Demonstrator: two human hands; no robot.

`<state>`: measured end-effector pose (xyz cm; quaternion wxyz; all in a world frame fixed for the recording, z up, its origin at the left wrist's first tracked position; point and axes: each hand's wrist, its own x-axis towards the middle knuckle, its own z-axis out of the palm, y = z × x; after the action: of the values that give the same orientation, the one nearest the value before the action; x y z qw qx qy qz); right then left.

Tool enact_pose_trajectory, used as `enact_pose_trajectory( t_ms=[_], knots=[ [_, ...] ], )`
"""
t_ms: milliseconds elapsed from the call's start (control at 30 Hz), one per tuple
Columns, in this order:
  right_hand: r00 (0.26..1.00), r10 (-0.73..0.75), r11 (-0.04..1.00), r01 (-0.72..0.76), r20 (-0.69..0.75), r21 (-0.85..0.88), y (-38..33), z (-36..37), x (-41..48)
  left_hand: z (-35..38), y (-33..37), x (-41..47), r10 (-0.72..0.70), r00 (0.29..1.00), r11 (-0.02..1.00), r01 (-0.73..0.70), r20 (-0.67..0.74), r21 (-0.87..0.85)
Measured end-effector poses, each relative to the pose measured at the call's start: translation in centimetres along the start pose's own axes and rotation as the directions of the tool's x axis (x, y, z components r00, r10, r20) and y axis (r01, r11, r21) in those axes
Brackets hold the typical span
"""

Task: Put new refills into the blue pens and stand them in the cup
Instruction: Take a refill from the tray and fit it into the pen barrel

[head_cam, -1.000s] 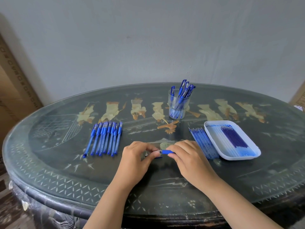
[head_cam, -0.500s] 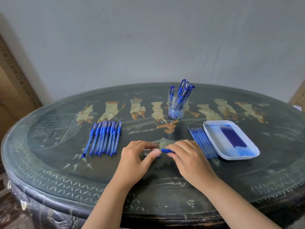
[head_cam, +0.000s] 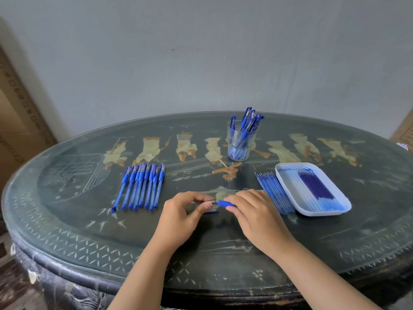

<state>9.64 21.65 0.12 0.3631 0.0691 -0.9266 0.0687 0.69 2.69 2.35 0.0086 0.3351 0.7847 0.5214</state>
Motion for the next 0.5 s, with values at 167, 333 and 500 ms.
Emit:
enact_pose_trajectory(
  t_ms=[167, 333, 500],
  knots=[
    [1.000, 0.004, 1.000, -0.004, 0.009, -0.006, -0.02, -0.05, 0.02, -0.17, 0.48, -0.09, -0.055, 0.998, 0.998, 0.055, 0.025, -0.028],
    [1.000, 0.000, 1.000, 0.000, -0.005, 0.000, -0.05, -0.01, 0.01, -0.31, 0.36, 0.05, -0.074, 0.997, 0.994, 0.077, 0.037, -0.071],
    [1.000, 0.000, 1.000, 0.000, 0.000, -0.009, -0.06, -0.11, 0.05, -0.21, 0.55, 0.02, -0.110, 0.993, 0.992, 0.112, 0.048, -0.055]
  ],
)
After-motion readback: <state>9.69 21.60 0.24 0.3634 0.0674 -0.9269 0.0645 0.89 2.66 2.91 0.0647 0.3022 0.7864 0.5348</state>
